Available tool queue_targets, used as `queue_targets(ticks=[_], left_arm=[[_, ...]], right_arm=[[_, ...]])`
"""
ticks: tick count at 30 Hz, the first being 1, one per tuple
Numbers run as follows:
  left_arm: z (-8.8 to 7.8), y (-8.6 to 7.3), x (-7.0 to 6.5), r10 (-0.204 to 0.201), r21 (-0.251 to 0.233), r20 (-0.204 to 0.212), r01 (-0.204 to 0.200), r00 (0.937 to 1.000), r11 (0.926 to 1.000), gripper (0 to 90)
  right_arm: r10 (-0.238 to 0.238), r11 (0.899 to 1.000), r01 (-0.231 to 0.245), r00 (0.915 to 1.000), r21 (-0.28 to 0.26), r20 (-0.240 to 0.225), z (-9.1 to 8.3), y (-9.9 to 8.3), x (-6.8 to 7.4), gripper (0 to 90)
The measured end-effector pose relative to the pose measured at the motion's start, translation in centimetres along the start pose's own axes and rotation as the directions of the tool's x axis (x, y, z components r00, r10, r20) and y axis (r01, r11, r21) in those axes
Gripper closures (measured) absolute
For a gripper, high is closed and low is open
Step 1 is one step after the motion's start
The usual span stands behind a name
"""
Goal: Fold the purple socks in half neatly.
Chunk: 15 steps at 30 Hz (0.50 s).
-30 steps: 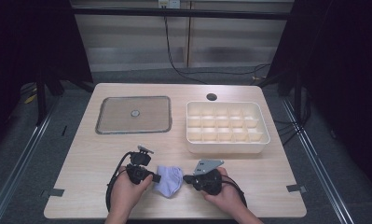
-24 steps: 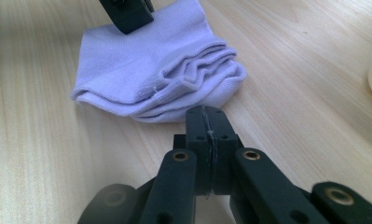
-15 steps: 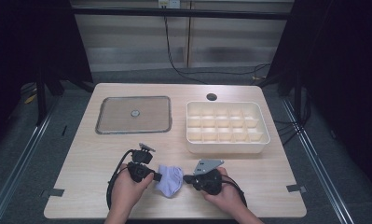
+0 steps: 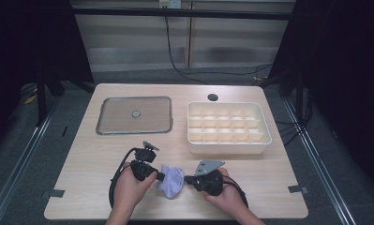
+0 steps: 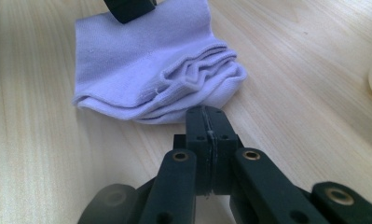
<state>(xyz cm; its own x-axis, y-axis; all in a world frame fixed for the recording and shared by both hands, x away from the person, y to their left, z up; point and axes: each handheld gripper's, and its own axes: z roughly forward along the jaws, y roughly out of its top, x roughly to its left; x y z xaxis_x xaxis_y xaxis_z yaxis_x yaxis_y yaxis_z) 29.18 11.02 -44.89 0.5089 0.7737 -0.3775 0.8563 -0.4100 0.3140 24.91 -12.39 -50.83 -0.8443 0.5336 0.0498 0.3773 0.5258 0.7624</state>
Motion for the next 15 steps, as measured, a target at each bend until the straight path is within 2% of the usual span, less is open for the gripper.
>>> queue_targets(ticks=[15], left_arm=[[-0.05,0.41,-0.59,0.017,-0.005,0.003,-0.017,0.9998,0.9998,85.6]], right_arm=[[-0.001,1.0,0.001,1.0,-0.002,0.003,0.01,0.01,0.03,89.4]])
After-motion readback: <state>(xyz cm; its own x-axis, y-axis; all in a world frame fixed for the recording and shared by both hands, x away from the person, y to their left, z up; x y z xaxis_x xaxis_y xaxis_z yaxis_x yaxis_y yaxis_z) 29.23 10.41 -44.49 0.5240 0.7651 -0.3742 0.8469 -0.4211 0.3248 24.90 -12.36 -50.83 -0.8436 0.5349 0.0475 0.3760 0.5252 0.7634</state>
